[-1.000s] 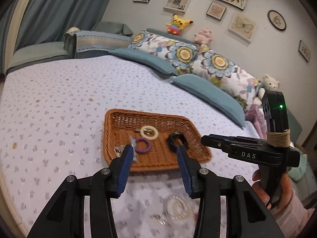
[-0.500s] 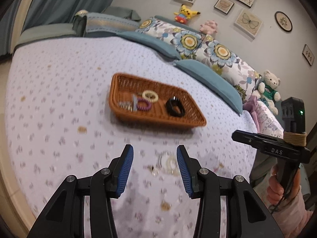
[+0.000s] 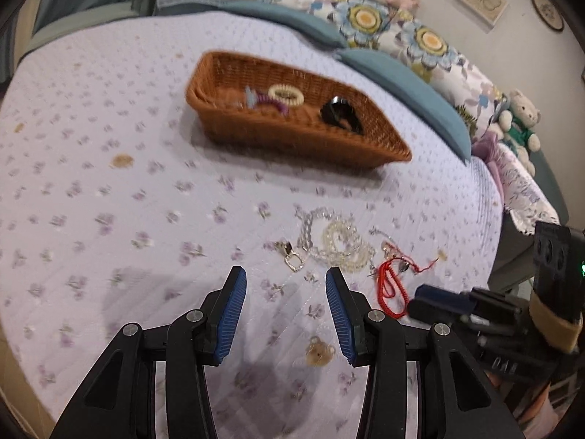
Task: Organize jewelry
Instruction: 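Move the left tool to the square charm while the right tool approaches the red string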
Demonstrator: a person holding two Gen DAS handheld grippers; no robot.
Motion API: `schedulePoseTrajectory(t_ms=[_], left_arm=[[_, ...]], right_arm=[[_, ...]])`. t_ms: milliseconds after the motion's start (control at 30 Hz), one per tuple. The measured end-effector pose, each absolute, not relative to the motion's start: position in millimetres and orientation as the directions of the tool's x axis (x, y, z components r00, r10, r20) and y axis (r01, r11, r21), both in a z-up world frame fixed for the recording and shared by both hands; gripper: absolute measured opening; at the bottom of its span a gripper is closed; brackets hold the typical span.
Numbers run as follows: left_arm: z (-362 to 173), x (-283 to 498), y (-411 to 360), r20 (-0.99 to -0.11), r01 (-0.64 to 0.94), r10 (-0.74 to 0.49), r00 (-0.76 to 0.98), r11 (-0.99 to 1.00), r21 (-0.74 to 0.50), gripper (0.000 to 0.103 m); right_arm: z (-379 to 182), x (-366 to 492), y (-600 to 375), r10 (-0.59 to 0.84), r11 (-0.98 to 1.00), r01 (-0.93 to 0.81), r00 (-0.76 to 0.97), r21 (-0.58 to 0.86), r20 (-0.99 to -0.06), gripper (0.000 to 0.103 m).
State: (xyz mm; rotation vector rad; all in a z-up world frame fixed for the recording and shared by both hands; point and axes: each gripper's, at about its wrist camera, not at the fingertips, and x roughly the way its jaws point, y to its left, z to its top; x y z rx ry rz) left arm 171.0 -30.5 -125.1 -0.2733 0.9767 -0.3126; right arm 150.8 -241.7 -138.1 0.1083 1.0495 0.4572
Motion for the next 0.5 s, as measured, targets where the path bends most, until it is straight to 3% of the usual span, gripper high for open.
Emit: schedulePoseTrajectory(t_ms=[67,267,400,500], left_arm=[[-134.2,179.7,-39.6,-0.784,0.125,-0.362,0.505,0.929,-0.349,0.039],[-150.8,201.3,-60.7,-0.818,0.086,-0.273,0.506,0.96,-0.267,0.038],[-152.7,209.4,-70.5,-0.824,0.085,-0.226,0.519,0.973,-0.214,0.036],[-152.2,208.6,-72.3,-0.828,0.095,-0.196,0.525,0.981,-0.171,0.027]], right_arm=[[-142.6,152.0,-241.1,0.405,0.905,-0.306,0.414,0.295,-0.815,0.031],[-146.5,155.8,-240.1,0.392,0.911,-0.305,0.427,0.279,-0.814,0.032],[-148.0,158.3,-232.3,0.385,0.913,-0.307,0.432,0.268,-0.816,0.039],[-147.5,157.1,-223.0,0.362,0.918,-0.324,0.444,0.23,-0.819,0.044]])
